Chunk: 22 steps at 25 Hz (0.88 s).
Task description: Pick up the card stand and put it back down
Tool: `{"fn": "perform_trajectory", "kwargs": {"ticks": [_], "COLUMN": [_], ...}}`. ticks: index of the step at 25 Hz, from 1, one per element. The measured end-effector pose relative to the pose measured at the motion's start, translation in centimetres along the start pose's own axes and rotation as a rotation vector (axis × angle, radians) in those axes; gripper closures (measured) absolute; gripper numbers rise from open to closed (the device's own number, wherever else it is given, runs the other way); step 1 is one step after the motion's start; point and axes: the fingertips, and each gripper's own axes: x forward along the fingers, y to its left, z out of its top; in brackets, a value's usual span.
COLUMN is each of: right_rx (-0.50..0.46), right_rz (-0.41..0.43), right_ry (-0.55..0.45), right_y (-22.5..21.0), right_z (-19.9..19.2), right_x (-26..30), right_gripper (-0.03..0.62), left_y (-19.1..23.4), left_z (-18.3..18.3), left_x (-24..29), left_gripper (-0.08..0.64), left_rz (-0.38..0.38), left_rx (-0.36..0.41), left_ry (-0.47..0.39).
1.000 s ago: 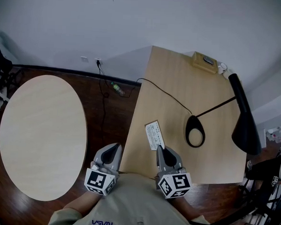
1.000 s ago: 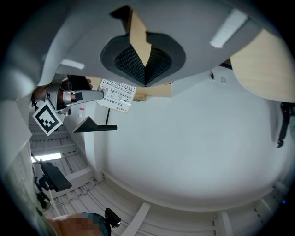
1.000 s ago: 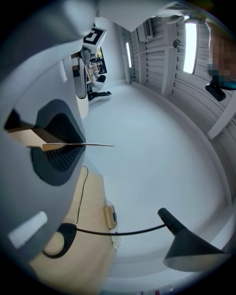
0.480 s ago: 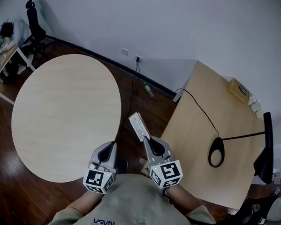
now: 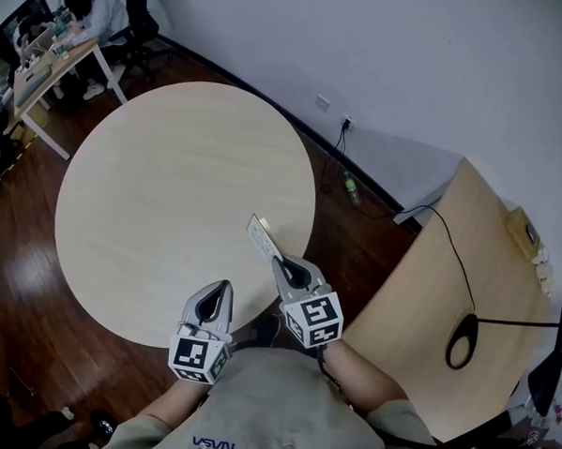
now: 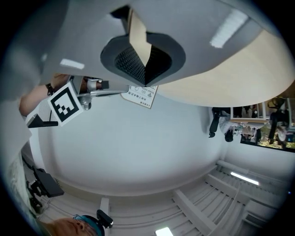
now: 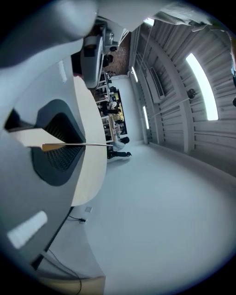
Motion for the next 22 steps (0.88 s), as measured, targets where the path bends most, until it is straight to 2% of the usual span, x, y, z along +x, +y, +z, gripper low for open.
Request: {"fn": "perform_trajectory", "kwargs": {"ticks": [5,9,13,20,22], "right_rx": [-0.041,-0.030,-0.002,-0.046,-0.036], "right_rz": [0.087,0.110,0.109,0.149,0.184], "right_ry": [0.112,0.158,0.179,0.239,0.275], "right_y": [2.5,2.7,2.4,3.0,3.5], "right_z": [-4.2,-6.3,-7.5,-9.1,-9.5], "right_x": [6.7,9.2,10.6,11.5,11.2], "right_gripper": [0.578,0.578,0.578,0.574,0.520], "left_y": [3.7,4.7,5.4,6.0,5.9], "left_z": [-0.4,-0.8,-1.3,-1.2,-1.1], "left_x": [-2.1,-2.8,-3.3,-3.1,-2.6], "left_gripper": [0.557,0.557,0.557,0.557,0.557], "left_rz": [0.083,0.116,0.131,0.132,0.123], "left_rx": [-0.022,-0.032,-0.033,-0.042,-0.046], "left_ry": [0.001,0.003,0.022,0.039,0.030]}}
